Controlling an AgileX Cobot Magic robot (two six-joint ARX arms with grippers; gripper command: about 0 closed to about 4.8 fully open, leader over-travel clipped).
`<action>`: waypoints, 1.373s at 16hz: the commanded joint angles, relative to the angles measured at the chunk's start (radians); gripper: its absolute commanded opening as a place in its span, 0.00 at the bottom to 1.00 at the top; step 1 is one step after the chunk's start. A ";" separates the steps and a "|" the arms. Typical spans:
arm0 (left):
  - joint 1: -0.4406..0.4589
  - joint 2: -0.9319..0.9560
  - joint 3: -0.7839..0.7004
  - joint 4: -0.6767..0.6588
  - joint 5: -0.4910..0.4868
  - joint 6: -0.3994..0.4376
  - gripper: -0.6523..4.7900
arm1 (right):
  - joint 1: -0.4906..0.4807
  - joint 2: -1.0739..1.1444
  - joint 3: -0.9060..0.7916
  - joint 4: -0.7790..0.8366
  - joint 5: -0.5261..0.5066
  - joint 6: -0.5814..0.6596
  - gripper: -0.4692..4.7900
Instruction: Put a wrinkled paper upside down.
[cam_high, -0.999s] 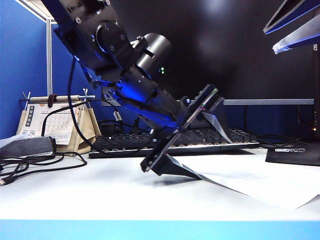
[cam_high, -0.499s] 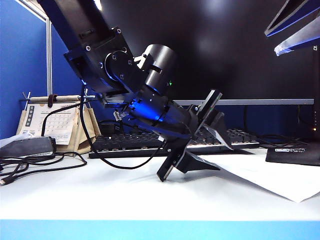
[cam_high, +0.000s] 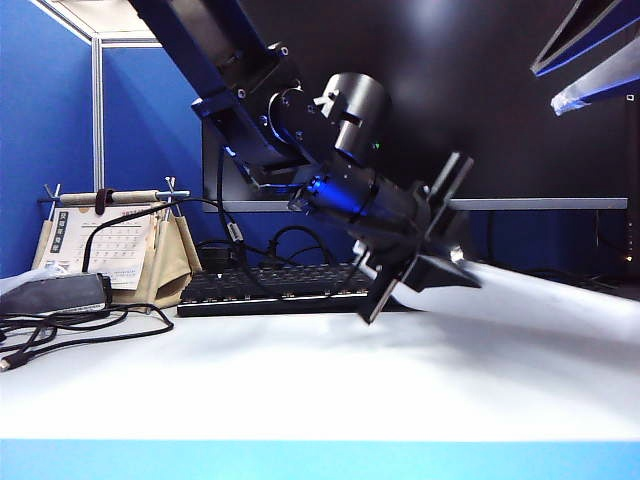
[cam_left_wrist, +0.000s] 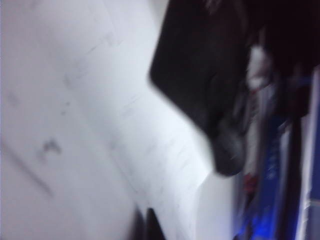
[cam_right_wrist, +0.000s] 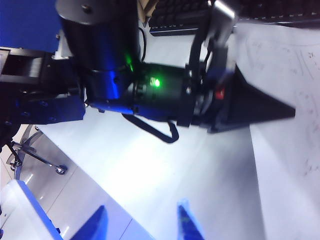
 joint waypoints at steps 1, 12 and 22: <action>-0.002 0.000 0.003 -0.008 0.020 0.027 0.11 | 0.000 -0.003 0.003 0.010 -0.002 -0.003 0.43; 0.074 -0.292 0.002 -0.653 0.020 0.843 0.11 | -0.060 -0.082 0.018 0.162 0.002 0.027 0.43; 0.085 -0.587 0.003 -1.061 -0.665 1.459 0.11 | -0.079 -0.089 0.029 0.259 0.002 0.077 0.43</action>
